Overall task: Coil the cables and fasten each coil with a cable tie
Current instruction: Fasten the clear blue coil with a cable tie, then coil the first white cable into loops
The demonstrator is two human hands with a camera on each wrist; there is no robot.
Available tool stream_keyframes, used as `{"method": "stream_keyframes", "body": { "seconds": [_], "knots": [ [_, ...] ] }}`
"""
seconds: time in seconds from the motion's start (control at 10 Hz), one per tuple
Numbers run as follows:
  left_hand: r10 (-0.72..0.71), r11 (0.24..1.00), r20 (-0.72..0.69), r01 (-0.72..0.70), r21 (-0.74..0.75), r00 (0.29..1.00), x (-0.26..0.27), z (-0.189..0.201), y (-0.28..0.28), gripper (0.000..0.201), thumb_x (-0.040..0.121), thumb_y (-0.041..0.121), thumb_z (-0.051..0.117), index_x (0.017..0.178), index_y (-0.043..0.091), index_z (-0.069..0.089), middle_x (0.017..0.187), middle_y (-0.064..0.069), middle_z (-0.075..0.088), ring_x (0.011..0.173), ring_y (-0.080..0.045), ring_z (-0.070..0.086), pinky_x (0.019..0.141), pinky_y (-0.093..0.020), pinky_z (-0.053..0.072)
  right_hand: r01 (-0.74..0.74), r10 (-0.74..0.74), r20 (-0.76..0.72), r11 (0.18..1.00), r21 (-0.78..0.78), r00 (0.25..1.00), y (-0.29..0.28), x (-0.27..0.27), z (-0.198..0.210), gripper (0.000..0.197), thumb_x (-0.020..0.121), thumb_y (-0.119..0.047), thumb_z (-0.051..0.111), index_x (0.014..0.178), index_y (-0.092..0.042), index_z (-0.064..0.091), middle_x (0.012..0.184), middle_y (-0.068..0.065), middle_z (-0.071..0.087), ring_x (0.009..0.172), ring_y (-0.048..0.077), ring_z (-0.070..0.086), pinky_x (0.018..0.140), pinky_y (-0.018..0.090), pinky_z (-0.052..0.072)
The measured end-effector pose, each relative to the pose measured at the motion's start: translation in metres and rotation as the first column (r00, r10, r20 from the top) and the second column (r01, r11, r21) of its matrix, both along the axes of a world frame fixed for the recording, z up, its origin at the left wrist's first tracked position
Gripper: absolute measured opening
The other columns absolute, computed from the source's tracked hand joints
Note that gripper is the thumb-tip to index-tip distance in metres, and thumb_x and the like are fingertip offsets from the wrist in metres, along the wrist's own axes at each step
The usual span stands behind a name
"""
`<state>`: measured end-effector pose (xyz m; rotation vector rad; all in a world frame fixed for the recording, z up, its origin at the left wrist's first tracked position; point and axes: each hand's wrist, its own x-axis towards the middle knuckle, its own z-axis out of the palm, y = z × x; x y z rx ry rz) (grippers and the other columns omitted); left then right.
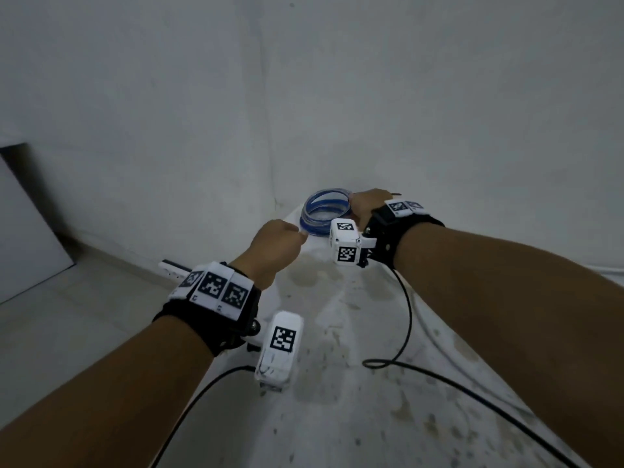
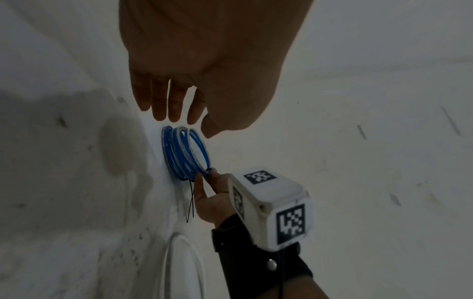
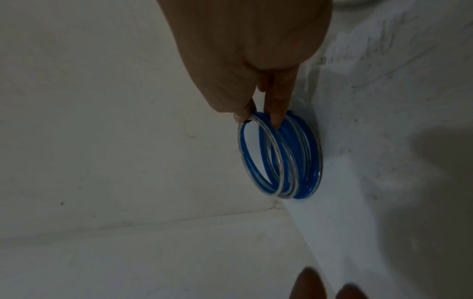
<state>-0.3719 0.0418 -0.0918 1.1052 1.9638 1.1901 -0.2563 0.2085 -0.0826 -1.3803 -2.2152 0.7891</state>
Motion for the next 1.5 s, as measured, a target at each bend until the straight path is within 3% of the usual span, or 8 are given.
{"method": "stream_keyframes", "body": {
  "seconds": [0.3, 0.4, 0.5, 0.6, 0.8, 1.0, 1.2, 1.5],
  "knots": [
    [-0.013, 1.000, 0.051, 0.012, 0.028, 0.999, -0.009, -0.004, -0.004, 0.013, 0.094, 0.020, 0.059, 0.092, 0.016, 0.047, 0.091, -0.006, 0.046, 0.084, -0.016, 0.045, 0.076, -0.033, 0.037, 0.053, -0.058, 0.043, 0.994, 0.100, 0.997, -0.001, -0.001, -0.020, 0.026, 0.088, -0.029, 0.064, 0.106, -0.010, 0.065, 0.085, 0.007, 0.069, 0.064, 0.022, 0.055, 0.062, 0.025, 0.046],
    [-0.005, 1.000, 0.053, 0.004, 0.016, 0.999, -0.006, -0.001, -0.010, 0.013, 0.095, 0.020, 0.058, 0.086, 0.013, 0.054, 0.089, -0.006, 0.053, 0.085, -0.019, 0.051, 0.082, -0.034, 0.045, 0.139, -0.134, -0.059, 0.984, 0.110, 0.989, -0.009, 0.007, -0.019, 0.035, 0.097, -0.016, 0.051, 0.128, -0.001, 0.052, 0.101, 0.014, 0.069, 0.078, 0.027, 0.063, 0.064, 0.029, 0.041],
    [-0.007, 1.000, 0.037, 0.006, 0.016, 0.999, -0.001, 0.006, -0.015, 0.012, 0.095, 0.020, 0.058, 0.087, 0.012, 0.054, 0.090, -0.008, 0.054, 0.085, -0.021, 0.052, 0.084, -0.037, 0.047, 0.275, -0.268, -0.195, 0.961, 0.010, 0.943, -0.017, 0.010, -0.013, 0.043, 0.101, -0.027, 0.043, 0.137, -0.003, 0.046, 0.116, 0.015, 0.066, 0.101, 0.033, 0.065, 0.072, 0.032, 0.046],
    [-0.032, 0.999, 0.043, 0.031, 0.037, 0.999, 0.013, 0.016, -0.021, 0.008, 0.094, 0.018, 0.058, 0.089, 0.012, 0.055, 0.089, -0.010, 0.055, 0.079, -0.021, 0.053, 0.075, -0.031, 0.044, 0.345, -0.365, -0.283, 0.931, -0.121, 0.887, -0.025, 0.034, -0.006, 0.047, 0.097, -0.040, 0.045, 0.124, -0.005, 0.059, 0.120, 0.015, 0.064, 0.108, 0.032, 0.063, 0.088, 0.040, 0.055],
    [-0.232, 0.970, 0.018, 0.230, 0.075, 0.973, 0.097, 0.034, -0.035, 0.010, 0.098, 0.021, 0.055, 0.091, 0.017, 0.062, 0.093, 0.001, 0.068, 0.080, -0.009, 0.063, 0.073, -0.023, 0.049, 0.386, -0.381, -0.411, 0.920, -0.074, 0.828, -0.075, 0.138, 0.016, 0.022, 0.085, -0.025, 0.056, 0.074, -0.008, 0.063, 0.085, 0.012, 0.070, 0.088, 0.034, 0.070, 0.079, 0.049, 0.059],
    [-0.425, 0.898, -0.100, 0.433, 0.077, 0.899, 0.198, 0.037, -0.052, 0.013, 0.096, 0.023, 0.056, 0.096, 0.015, 0.066, 0.092, 0.002, 0.071, 0.080, -0.008, 0.065, 0.064, -0.020, 0.047, 0.469, -0.424, -0.303, 0.878, 0.092, 0.853, -0.129, 0.287, 0.041, 0.022, 0.086, -0.024, 0.066, 0.076, -0.005, 0.072, 0.074, 0.010, 0.074, 0.064, 0.024, 0.071, 0.057, 0.033, 0.059],
    [-0.541, 0.830, -0.209, 0.557, 0.023, 0.815, 0.283, 0.010, -0.068, 0.012, 0.092, 0.027, 0.062, 0.091, 0.016, 0.068, 0.090, 0.004, 0.069, 0.088, -0.014, 0.065, 0.070, -0.023, 0.051, 0.581, -0.513, -0.315, 0.793, 0.183, 0.799, -0.154, 0.394, 0.033, 0.016, 0.085, -0.027, 0.065, 0.073, -0.019, 0.070, 0.078, 0.001, 0.073, 0.076, 0.026, 0.071, 0.076, 0.046, 0.060],
    [-0.604, 0.780, -0.429, 0.610, -0.143, 0.672, 0.376, -0.007, -0.062, 0.045, 0.089, 0.042, 0.065, 0.125, 0.019, 0.053, 0.116, 0.001, 0.060, 0.105, -0.018, 0.060, 0.081, -0.026, 0.045, 0.579, -0.606, 0.023, 0.770, 0.268, 0.795, -0.163, 0.462, 0.006, 0.021, 0.087, -0.018, 0.055, 0.086, -0.006, 0.072, 0.089, 0.010, 0.070, 0.086, 0.028, 0.066, 0.069, 0.029, 0.046]
  ]
}}
